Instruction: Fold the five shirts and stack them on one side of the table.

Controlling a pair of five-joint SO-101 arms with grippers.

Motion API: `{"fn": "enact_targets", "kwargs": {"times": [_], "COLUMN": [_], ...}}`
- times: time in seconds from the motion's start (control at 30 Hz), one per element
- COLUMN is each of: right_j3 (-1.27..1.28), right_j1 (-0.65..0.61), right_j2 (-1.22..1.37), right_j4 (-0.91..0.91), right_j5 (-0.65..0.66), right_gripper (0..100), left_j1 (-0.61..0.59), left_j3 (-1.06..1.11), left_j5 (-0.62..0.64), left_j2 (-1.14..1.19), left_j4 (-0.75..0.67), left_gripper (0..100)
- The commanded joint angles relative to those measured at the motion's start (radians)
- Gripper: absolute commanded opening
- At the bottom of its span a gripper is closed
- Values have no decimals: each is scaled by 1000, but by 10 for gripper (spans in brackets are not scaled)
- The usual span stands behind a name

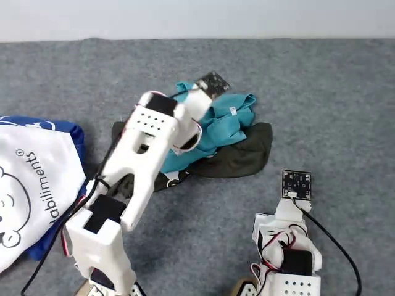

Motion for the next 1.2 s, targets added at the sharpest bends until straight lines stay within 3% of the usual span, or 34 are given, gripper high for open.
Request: {"fn": "enact_targets", "kwargs": {"times": [0.0, 0.27, 0.37, 0.5, 0.73, 1.17], "right_j3": [15, 15, 15, 15, 15, 15], "right_j1": [-5, -5, -5, -5, -5, -5], "right_j2": [-4, -4, -4, -4, -4, -4], "right_j4": [4, 4, 4, 4, 4, 4], "right_j5": [11, 11, 11, 11, 11, 11], "right_gripper": [9, 9, 9, 9, 9, 9], "left_j1": [-11, -6, 37, 77, 66, 61], "left_j3": [-117, -331, -300, -234, -236, -251], "left_j5": [6, 9, 9, 5, 9, 9], "left_j2": [-8, 0, 23, 87, 190, 201], "left_j4": [74, 270, 305, 307, 265, 204], "left_gripper": [4, 5, 8, 19, 170, 171]}}
